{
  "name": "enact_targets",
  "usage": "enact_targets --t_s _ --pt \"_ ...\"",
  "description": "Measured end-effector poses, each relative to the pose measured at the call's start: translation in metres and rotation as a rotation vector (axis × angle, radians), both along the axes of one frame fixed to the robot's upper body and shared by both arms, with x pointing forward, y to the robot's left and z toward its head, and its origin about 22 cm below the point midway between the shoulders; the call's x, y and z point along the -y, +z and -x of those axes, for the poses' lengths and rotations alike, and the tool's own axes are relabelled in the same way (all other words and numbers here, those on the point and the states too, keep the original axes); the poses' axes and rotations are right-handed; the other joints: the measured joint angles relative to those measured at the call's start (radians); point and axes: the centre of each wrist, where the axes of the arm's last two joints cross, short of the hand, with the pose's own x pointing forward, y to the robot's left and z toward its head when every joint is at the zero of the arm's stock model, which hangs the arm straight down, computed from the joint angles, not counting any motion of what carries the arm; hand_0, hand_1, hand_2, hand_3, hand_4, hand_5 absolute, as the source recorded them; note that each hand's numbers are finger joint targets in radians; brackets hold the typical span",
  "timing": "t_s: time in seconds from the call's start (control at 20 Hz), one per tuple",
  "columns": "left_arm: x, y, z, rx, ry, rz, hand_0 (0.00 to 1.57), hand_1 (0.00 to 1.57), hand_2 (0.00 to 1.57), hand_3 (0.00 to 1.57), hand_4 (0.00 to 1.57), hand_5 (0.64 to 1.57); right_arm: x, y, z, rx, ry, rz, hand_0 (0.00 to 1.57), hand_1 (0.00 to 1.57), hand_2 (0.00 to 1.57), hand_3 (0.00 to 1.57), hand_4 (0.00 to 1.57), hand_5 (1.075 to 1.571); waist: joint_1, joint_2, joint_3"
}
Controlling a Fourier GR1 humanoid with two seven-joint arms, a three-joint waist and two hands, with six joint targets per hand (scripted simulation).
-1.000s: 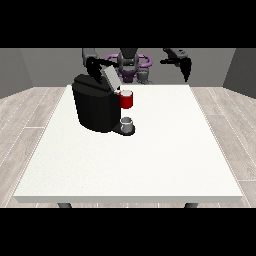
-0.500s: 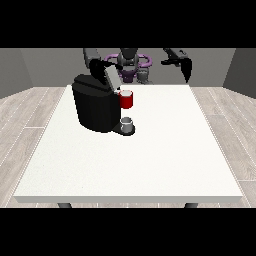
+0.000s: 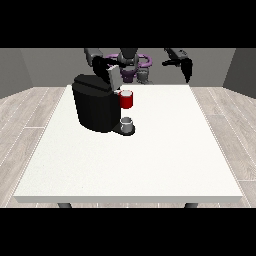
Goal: Insert the coffee pod into the coffee machine and close the lid
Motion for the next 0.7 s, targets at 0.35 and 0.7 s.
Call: enact_targets --t_s 0.35,0.7 --pt "0.010 0.007 -0.007 0.038 -0.037 -0.003 0.00 0.00 0.00 0.00 0.20 1.571 -0.012 0.014 -0.003 -0.022 -0.016 0.001 0.00 0.00 0.00 0.00 0.11 1.571 0.019 0.014 0.0076" --pt "0.028 0.008 -0.005 0.089 -0.065 0.013 0.00 0.00 0.00 0.00 0.25 1.571 -0.034 0.022 -0.004 0.072 0.081 0.072 0.00 0.00 0.00 0.00 0.07 1.571 0.035 0.008 -0.0015"
